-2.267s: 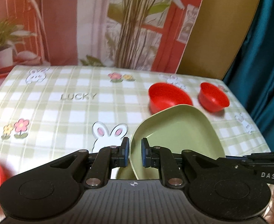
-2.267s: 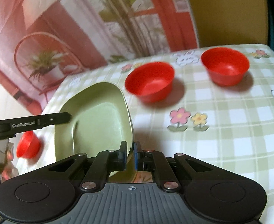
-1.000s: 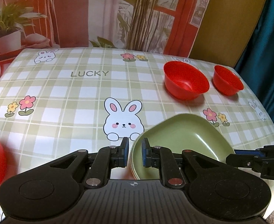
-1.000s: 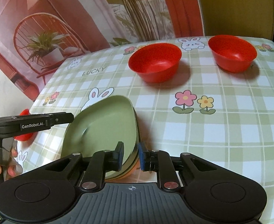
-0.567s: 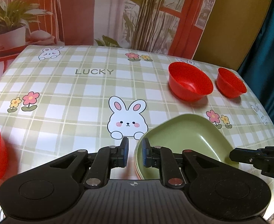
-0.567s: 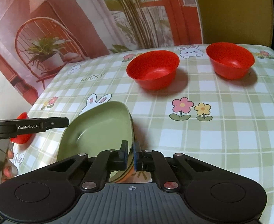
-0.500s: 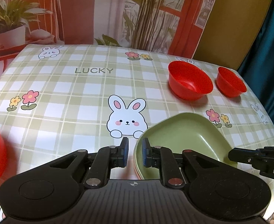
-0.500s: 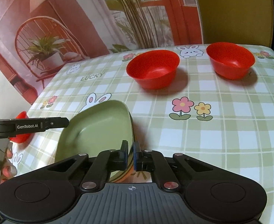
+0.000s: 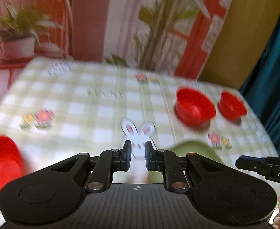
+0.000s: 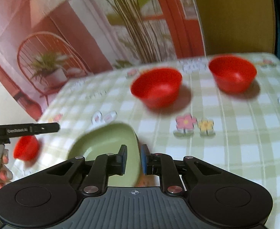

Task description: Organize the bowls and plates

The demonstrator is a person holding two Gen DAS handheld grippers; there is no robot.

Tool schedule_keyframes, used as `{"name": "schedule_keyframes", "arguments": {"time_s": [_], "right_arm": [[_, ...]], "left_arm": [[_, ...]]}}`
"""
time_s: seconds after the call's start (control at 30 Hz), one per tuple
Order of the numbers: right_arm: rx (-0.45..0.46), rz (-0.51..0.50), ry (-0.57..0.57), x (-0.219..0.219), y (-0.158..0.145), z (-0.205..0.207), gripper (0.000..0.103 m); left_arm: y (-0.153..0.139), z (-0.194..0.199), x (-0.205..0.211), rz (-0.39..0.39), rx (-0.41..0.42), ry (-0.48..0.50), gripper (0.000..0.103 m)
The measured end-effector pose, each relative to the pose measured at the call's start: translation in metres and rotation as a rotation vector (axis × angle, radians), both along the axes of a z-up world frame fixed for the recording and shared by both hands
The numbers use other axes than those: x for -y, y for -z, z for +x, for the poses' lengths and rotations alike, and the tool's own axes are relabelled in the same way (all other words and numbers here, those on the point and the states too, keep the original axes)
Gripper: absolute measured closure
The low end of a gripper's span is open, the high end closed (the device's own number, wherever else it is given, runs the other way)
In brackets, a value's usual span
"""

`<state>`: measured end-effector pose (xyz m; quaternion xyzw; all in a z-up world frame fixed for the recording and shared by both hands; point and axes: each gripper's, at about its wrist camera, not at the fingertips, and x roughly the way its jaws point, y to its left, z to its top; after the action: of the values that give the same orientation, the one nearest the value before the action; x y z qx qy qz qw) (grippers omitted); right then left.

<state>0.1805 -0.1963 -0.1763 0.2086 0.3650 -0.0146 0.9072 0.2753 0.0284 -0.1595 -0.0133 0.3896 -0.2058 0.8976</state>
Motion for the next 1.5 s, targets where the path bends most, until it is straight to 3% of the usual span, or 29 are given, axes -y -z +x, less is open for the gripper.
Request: {"name": "schedule_keyframes", "arguments": {"time_s": [0.13, 0.27, 0.43, 0.63, 0.93, 1.23, 1.33, 1.5], "right_arm": [[0.054, 0.007, -0.033, -0.014, -0.023, 0.017, 0.087], [0.075, 0.042, -0.092, -0.039, -0.035, 0.044, 0.087], [0.077, 0.044, -0.189, -0.092, -0.038, 0.085, 0.086], [0.06, 0.03, -0.322, -0.168, -0.027, 0.135, 0.085], [-0.018, 0.025, -0.479, -0.254, 0.006, 0.175, 0.082], [-0.075, 0.023, -0.519, -0.278, 0.03, 0.186, 0.081], [-0.086, 0.016, -0.527, -0.281, 0.036, 0.186, 0.086], [-0.081, 0.014, -0.519, -0.277, 0.036, 0.181, 0.091]], "left_arm": [[-0.033, 0.009, -0.041, -0.021, 0.048, -0.052, 0.086], [-0.053, 0.011, -0.084, 0.024, 0.096, -0.104, 0.067], [-0.063, 0.014, -0.142, 0.042, 0.106, -0.187, 0.067], [-0.039, 0.022, -0.194, 0.036, 0.052, -0.28, 0.067], [0.022, 0.024, -0.224, 0.031, -0.063, -0.315, 0.066], [0.044, 0.02, -0.225, 0.03, -0.084, -0.312, 0.067], [0.045, 0.022, -0.22, 0.047, -0.08, -0.304, 0.076], [0.046, 0.018, -0.217, 0.066, -0.074, -0.307, 0.084]]}}
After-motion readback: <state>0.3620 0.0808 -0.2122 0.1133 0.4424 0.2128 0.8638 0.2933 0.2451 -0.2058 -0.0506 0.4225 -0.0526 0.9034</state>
